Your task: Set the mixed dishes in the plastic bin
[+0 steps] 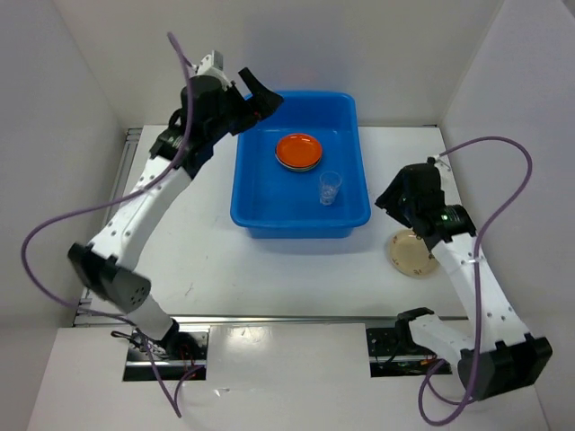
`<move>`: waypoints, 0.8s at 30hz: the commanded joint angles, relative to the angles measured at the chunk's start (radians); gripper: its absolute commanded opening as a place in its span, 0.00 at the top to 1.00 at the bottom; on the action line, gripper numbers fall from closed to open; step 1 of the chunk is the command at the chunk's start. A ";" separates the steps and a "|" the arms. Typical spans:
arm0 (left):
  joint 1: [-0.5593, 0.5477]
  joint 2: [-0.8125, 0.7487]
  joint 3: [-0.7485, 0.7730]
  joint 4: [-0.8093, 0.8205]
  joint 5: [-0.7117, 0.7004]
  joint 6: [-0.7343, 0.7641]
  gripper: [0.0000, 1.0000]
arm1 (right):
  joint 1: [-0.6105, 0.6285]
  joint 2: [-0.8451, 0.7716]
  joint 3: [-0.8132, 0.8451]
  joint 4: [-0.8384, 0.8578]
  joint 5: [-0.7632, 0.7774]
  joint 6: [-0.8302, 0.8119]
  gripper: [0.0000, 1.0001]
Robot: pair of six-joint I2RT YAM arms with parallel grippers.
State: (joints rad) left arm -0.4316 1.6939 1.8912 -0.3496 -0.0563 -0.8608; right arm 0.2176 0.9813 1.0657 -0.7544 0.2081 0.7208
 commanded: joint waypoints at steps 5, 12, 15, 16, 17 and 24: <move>-0.110 -0.336 -0.314 0.055 0.220 0.043 0.00 | -0.078 0.195 0.014 -0.141 0.123 0.013 0.39; -0.209 -0.583 -0.630 0.075 0.293 0.008 0.00 | -0.187 0.218 0.013 -0.204 0.136 0.049 0.41; -0.315 -0.570 -0.696 0.084 0.283 0.008 0.00 | -0.254 0.279 0.013 -0.204 0.126 0.029 0.43; -0.341 -0.560 -0.713 0.093 0.283 -0.001 0.00 | -0.264 0.305 0.013 -0.204 0.114 0.029 0.43; -0.366 -0.560 -0.730 0.107 0.254 -0.001 0.00 | -0.264 0.331 0.013 -0.204 0.114 0.019 0.43; -0.412 -0.629 -0.842 0.118 0.190 -0.023 0.00 | -0.264 0.551 0.060 -0.186 0.139 0.019 0.44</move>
State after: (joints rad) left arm -0.8440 1.1198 1.0657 -0.2844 0.1738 -0.8680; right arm -0.0448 1.4914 1.0721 -0.9291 0.3077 0.7395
